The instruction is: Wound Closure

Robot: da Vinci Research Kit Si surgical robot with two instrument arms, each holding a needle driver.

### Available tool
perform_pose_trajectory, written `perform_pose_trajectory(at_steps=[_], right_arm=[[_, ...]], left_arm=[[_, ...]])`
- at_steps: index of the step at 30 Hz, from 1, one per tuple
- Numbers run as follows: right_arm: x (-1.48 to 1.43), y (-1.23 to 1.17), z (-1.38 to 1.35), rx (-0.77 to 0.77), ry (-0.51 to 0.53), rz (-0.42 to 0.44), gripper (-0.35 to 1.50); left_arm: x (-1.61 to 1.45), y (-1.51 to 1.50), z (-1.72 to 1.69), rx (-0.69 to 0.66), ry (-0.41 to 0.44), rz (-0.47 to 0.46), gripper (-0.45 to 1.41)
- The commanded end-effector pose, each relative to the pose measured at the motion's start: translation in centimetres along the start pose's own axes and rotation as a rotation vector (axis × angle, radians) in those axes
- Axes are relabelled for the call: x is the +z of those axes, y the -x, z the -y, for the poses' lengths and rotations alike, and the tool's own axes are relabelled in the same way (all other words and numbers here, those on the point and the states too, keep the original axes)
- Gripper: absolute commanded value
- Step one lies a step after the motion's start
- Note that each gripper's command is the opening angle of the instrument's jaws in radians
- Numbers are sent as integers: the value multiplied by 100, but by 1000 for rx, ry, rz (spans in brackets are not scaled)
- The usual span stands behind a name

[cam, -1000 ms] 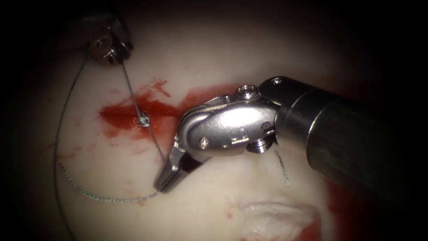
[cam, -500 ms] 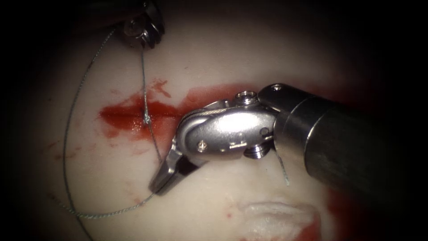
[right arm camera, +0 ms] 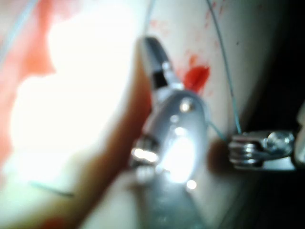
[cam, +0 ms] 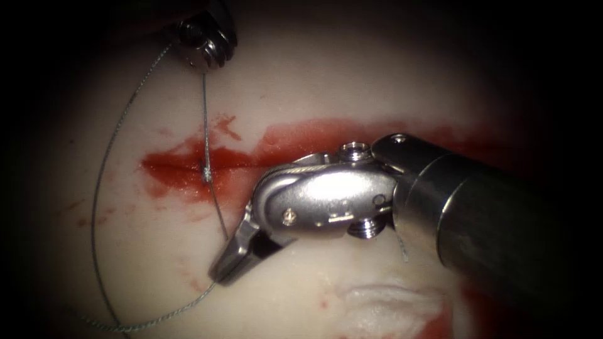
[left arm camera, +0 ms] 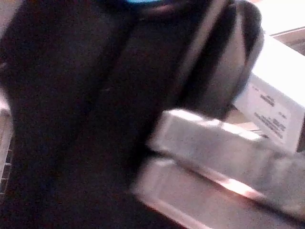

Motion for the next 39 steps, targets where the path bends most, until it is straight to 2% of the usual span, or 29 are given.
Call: perform_pose_trajectory(at_steps=[1,15,33,38,39], right_arm=[[-3,4,-11,1,-1,3,-35],[2,-1,-6,1,-5,0,-35],[3,0,0,23,-11,-2,-35],[-7,-1,-4,107,4,-7,-35],[-11,-2,-5,133,14,-6,-13]], left_arm=[[-4,12,-9,-12,-11,-2,-45],[1,6,9,-34,-179,-121,-45],[-3,15,8,-32,-154,-101,-45],[-2,12,6,16,-107,-72,-45],[-2,8,3,20,-105,-72,-45]])
